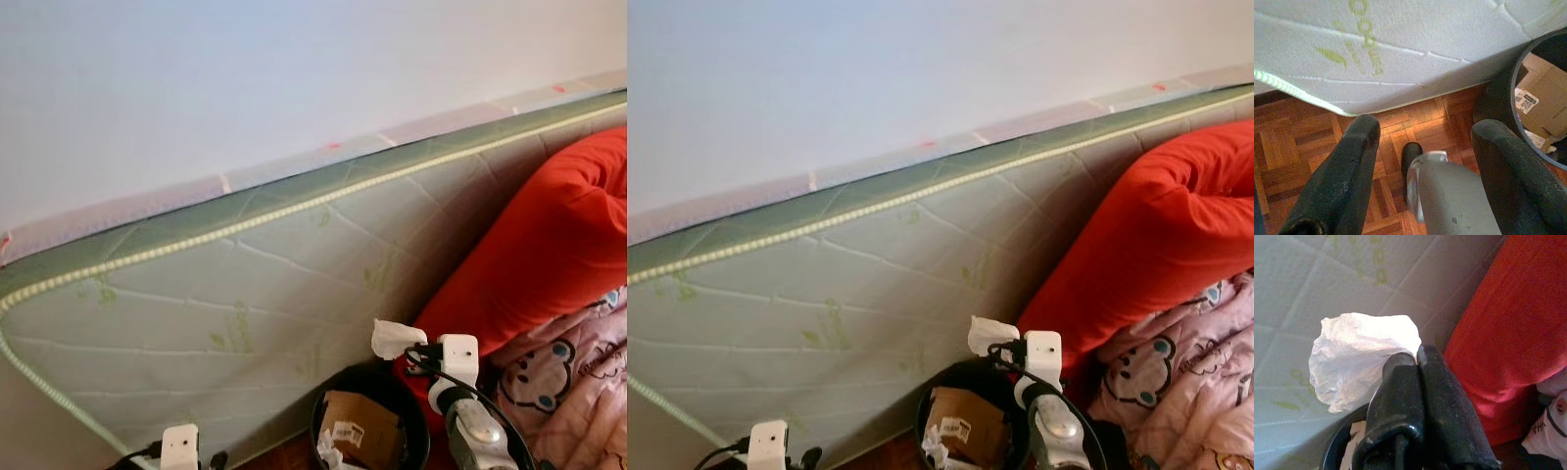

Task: Clean up the room

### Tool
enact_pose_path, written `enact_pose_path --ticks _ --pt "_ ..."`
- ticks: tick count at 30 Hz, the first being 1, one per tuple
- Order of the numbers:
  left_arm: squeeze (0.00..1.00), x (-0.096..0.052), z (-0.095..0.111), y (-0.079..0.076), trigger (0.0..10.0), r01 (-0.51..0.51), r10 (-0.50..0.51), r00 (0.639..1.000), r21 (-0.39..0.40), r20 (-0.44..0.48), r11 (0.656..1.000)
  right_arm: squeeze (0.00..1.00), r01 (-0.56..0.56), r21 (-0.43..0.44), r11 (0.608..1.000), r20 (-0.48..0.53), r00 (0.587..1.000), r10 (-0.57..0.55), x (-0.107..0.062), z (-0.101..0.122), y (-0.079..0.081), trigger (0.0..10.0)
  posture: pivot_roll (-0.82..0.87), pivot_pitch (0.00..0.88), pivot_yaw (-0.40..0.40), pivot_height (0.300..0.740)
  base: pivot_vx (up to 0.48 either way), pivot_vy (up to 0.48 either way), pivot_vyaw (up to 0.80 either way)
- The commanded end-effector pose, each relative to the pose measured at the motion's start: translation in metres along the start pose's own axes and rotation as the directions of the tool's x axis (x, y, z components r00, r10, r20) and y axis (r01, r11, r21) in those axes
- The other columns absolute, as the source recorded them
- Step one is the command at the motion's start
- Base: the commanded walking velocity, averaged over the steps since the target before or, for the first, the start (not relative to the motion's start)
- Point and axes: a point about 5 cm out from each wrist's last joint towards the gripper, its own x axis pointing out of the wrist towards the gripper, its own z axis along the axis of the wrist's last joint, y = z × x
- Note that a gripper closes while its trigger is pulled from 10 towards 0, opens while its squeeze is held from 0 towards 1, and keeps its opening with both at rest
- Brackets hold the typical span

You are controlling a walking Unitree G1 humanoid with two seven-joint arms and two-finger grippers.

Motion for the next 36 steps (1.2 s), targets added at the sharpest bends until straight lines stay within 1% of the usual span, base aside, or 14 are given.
enact_pose_path --ticks 1,14,25,32,33,36 --pt "0.00 -0.0023 -0.0074 0.0009 10.0 -0.004 0.005 1.000 0.007 -0.029 1.000 0.00 -0.013 -0.008 1.000 -0.031 0.999 0.013 -0.0016 -0.0048 -0.0001 10.0 0.03 0.000 -0.041 0.661 0.000 0.000 0.00" --pt "0.00 -0.0022 -0.0079 0.0003 10.0 -0.003 0.003 0.999 0.012 -0.034 1.000 0.00 -0.036 0.003 0.999 -0.055 0.998 0.036 -0.0009 -0.0068 0.0032 10.0 0.04 0.000 -0.047 0.661 0.000 0.000 0.00" --pt "0.00 -0.0024 -0.0087 0.0000 10.0 -0.006 0.007 0.999 0.012 -0.037 1.000 0.00 -0.035 -0.015 0.999 -0.093 0.995 0.034 0.0008 -0.0075 0.0020 10.0 0.05 0.000 -0.049 0.661 0.000 0.000 0.00" --pt "0.00 -0.0023 -0.0084 -0.0004 10.0 -0.009 0.009 0.999 0.007 -0.034 1.000 0.00 -0.048 -0.019 0.999 -0.092 0.995 0.047 0.0013 -0.0068 0.0034 10.0 0.06 0.000 -0.055 0.617 0.000 0.000 0.00" --pt "0.00 -0.0023 -0.0083 -0.0004 10.0 -0.010 0.010 0.999 0.006 -0.032 1.000 0.00 -0.052 -0.005 0.999 -0.075 0.996 0.051 0.0011 -0.0058 0.0041 10.0 0.06 0.000 -0.056 0.617 0.000 0.000 0.00" --pt "0.00 -0.0024 -0.0078 -0.0002 10.0 -0.015 0.015 1.000 0.003 -0.025 1.000 0.00 -0.050 -0.004 0.999 -0.074 0.996 0.050 0.0012 -0.0057 0.0042 10.0 0.06 0.000 -0.056 0.617 0.000 0.000 0.00"
